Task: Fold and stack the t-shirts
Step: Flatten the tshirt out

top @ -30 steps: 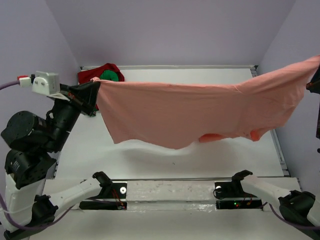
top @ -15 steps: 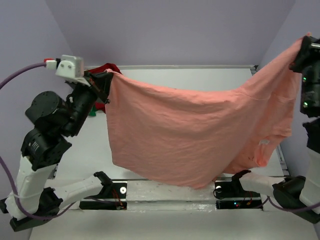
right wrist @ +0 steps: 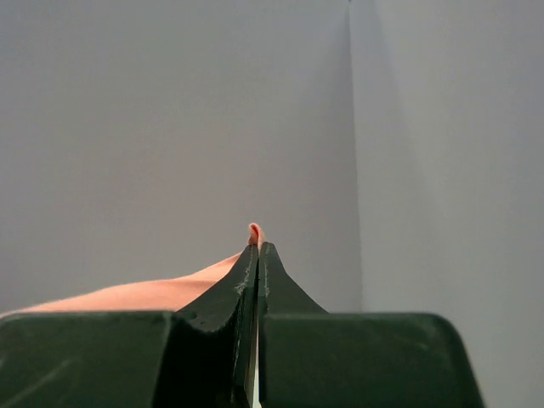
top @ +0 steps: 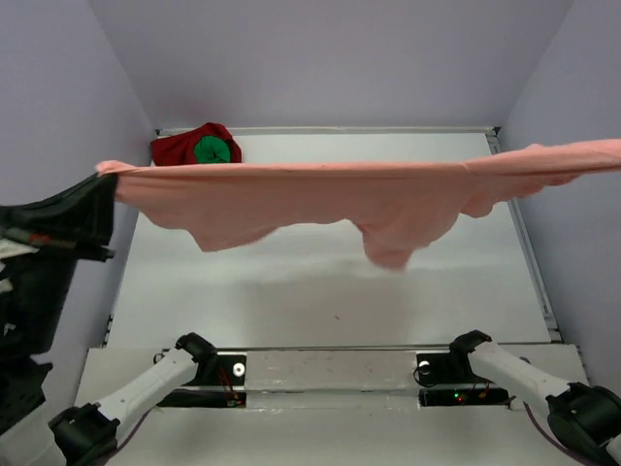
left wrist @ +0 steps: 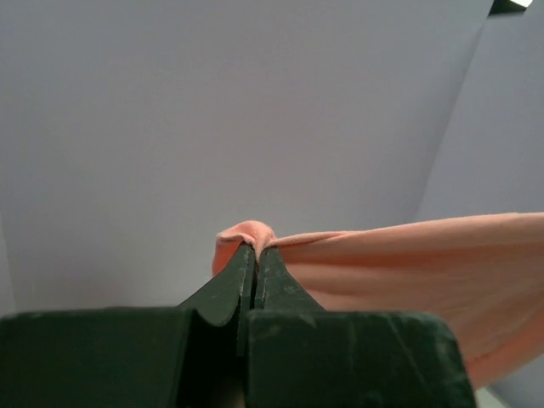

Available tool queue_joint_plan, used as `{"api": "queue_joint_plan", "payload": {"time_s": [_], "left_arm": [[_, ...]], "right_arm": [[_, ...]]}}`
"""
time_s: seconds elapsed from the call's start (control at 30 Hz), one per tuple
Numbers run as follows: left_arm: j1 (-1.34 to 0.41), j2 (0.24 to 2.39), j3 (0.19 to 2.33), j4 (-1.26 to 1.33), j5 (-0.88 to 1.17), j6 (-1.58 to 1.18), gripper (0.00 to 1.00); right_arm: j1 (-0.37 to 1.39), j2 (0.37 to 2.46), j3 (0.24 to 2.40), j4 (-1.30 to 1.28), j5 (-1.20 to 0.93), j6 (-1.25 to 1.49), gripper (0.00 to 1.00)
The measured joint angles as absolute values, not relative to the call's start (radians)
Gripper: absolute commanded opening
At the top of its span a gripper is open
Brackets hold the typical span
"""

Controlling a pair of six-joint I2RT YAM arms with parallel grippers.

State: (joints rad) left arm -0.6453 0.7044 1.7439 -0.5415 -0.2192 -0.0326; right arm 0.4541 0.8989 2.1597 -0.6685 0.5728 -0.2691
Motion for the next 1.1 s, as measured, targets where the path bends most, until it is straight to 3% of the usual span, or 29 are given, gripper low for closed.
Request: {"api": "queue_joint_plan", "payload": {"time_s": [0.13,0.33,0.57,0.83,0.97,1.1], "left_arm": [[-0.484,0.685,1.897,-0.480,-0.067,-0.022,0.00],[-0.410,0.759,2.027,-0.463,0.015,-0.020,0.00],[-0.404,0.903,1.967,-0.418,-0.035,-0.008,0.00],[-0.404,1.123,1.870,-0.331,-0.043,0.002,0.00],[-0.404,1.194,1.869,-0.336,-0.039,0.004,0.00],[-0.407,1.153,1.847,-0.335,-0.038,0.004,0.00]], "right_arm": [[0.383,0.881,2.301,-0.648,0.418,-0.209,0.00],[0.323,0.992,2.428,-0.646,0.299,-0.177,0.00],[0.343,1.156,2.299,-0.628,0.327,-0.227,0.00],[0.419,1.434,2.296,-0.620,0.408,-0.331,0.00],[0.471,1.456,2.292,-0.617,0.457,-0.382,0.00],[0.596,1.350,2.222,-0.562,0.543,-0.455,0.00]]}}
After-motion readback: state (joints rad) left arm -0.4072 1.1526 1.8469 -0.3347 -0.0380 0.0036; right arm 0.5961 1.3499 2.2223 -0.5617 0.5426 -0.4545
